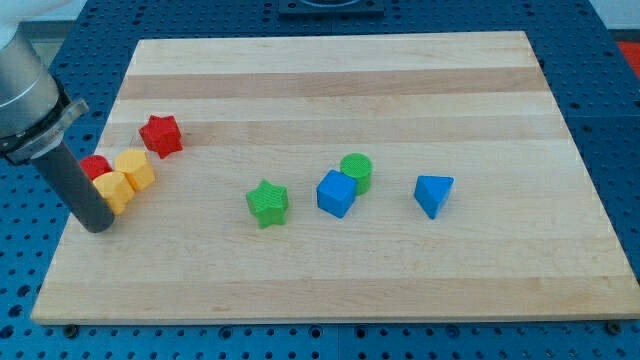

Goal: Move the red and yellow blocks to the left center of the board

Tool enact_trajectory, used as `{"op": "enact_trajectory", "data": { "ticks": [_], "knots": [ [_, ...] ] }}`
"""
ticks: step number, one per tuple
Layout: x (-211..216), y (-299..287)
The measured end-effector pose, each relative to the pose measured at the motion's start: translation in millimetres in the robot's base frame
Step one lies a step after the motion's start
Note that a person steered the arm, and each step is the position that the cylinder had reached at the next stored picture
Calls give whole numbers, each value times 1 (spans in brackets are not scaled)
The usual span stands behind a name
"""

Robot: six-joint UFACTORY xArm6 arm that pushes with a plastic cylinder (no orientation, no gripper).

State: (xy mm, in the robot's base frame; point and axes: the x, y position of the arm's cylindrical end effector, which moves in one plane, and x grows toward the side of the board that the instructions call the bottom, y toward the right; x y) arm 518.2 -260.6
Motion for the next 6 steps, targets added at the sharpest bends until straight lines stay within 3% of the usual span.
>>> {"op": "enact_trajectory", "data": {
  "ticks": [4,5,6],
  "knots": [
    [5,-44],
    [-34,-44],
    [-46,-44]
  ]
}}
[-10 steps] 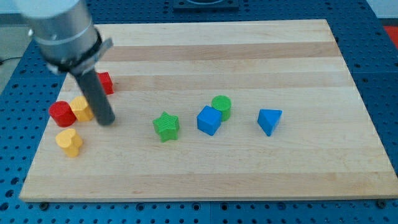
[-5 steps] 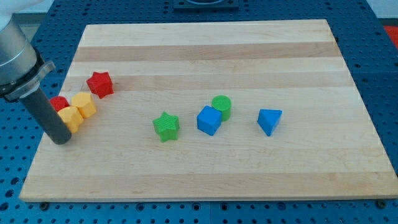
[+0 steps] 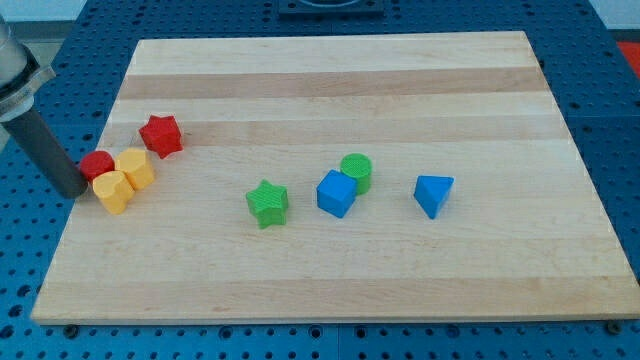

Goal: Move the red and yellow blocks to the left center of the board

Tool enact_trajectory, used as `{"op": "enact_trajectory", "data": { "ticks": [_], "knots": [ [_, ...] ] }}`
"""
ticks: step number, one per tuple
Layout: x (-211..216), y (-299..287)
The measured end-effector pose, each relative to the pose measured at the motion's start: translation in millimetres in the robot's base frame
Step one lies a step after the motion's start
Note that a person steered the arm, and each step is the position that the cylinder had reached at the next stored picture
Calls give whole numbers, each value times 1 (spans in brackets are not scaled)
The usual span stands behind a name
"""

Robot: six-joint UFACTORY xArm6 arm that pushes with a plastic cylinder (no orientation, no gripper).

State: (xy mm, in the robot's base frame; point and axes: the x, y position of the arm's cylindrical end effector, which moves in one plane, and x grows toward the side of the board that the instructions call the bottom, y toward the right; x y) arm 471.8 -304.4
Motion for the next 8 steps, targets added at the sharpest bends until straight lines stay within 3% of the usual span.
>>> {"op": "enact_trajectory", "data": {
  "ticks": [3,5,6,8],
  "knots": [
    [-13,52],
    [9,20],
    [47,70],
    [58,100]
  ]
}}
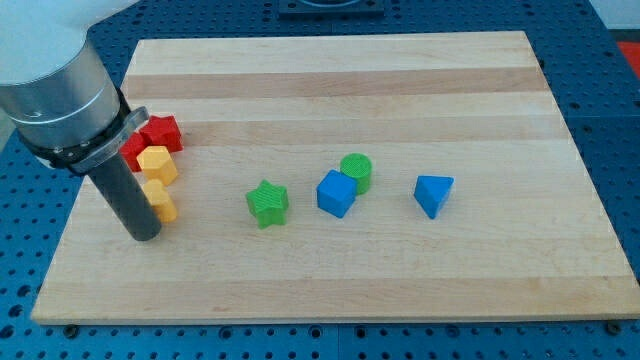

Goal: Move the red and yellow blocks to the left center of the board

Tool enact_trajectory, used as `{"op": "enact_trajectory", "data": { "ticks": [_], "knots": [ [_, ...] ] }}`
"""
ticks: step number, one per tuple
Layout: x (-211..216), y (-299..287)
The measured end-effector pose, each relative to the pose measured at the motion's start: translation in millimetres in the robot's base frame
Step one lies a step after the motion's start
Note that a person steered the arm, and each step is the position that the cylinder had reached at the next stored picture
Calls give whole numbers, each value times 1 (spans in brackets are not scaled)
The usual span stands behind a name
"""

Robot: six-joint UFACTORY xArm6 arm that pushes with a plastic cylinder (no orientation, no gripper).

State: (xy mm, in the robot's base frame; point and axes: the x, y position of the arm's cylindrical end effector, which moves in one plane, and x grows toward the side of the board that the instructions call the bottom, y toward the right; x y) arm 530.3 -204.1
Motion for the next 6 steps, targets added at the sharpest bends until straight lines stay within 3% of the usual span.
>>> {"op": "enact_trajectory", "data": {
  "ticks": [3,6],
  "knots": [
    [-41,21],
    [-42,38]
  ]
}}
